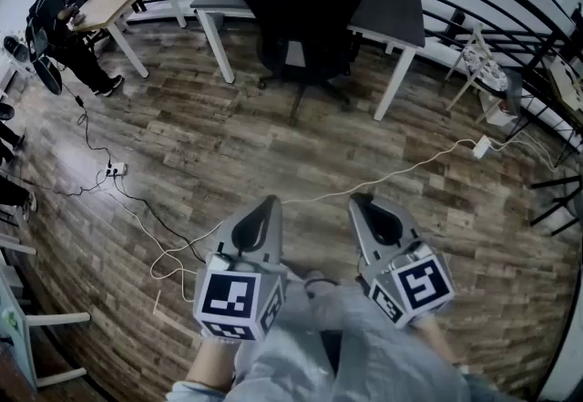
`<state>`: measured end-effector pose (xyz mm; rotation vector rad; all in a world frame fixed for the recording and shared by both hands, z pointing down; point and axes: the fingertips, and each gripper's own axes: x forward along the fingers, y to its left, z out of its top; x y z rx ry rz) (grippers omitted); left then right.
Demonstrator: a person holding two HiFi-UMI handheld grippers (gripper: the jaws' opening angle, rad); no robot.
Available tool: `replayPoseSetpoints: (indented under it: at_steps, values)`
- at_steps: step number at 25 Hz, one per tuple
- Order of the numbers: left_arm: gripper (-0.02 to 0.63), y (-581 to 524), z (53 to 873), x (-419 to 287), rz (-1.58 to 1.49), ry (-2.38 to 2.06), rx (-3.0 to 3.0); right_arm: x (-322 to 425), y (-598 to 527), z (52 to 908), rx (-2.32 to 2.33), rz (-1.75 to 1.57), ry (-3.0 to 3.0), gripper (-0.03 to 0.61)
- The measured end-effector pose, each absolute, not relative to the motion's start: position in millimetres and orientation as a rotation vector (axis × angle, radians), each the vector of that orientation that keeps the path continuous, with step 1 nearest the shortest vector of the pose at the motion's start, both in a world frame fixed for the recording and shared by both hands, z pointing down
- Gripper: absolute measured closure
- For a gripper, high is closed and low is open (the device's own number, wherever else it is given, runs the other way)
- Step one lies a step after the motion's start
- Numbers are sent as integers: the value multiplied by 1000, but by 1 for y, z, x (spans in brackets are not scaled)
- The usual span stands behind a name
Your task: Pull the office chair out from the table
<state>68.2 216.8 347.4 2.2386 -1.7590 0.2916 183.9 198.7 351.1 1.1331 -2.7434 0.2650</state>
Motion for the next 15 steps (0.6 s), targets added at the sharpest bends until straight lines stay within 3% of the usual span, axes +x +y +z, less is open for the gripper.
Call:
replayPoseSetpoints:
  at_steps: [15]
  values:
    - [604, 218, 339, 72, 279, -1783, 2248, 196, 200, 350, 1176, 270, -2733, 575]
